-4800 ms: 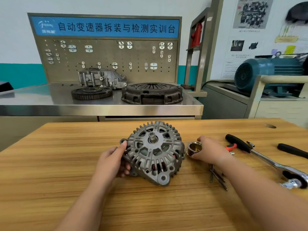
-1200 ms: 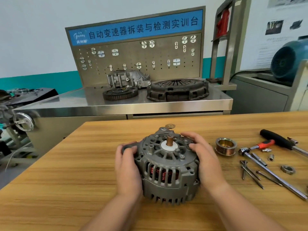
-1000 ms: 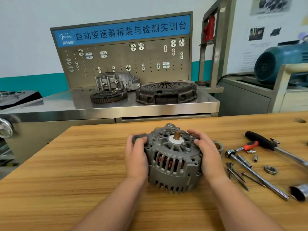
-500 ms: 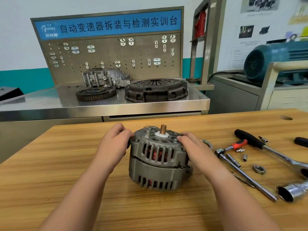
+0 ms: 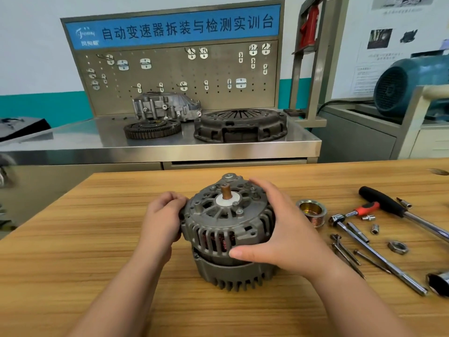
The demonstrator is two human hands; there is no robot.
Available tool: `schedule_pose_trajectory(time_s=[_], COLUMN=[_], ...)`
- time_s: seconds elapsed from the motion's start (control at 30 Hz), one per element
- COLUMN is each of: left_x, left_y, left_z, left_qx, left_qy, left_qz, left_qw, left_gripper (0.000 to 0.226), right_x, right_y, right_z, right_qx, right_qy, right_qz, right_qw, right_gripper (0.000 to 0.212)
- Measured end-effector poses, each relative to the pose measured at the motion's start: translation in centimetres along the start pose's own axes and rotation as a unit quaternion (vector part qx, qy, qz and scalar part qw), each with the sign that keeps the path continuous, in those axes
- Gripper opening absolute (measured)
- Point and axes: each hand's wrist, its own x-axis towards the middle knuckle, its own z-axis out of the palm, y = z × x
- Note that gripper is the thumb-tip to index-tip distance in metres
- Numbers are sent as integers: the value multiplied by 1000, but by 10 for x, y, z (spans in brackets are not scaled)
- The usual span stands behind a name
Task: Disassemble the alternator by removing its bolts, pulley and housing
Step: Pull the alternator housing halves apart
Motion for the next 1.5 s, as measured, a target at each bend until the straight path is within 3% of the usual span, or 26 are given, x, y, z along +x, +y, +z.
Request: schedule_pose_trajectory(time_s=[0.5, 0.73, 0.97, 1.17, 1.5], left_x=[-6, -3, -4, -11, -17], left_y=[19, 18, 19, 20, 50], left_z=[-7, -8, -8, -6, -13], left_qx=[-97, -35, -45, -77, -121], left_qy=[16, 19, 18, 15, 25], left_qz=[75, 43, 48, 78, 170], left_qw=[992, 998, 998, 994, 978], left_gripper=[32, 37, 42, 51, 45], right_x=[-6, -3, 0, -8, -12], right_y=[-12, -16, -15, -14, -33], right_z=[3, 3, 6, 8, 2], right_qx=[39, 58, 64, 106, 116], right_qy=[52, 32, 38, 64, 100], right_qz=[-30, -4, -4, -27, -88], right_qw=[997, 998, 997, 992, 984], right_gripper=[99, 99, 96, 90, 85])
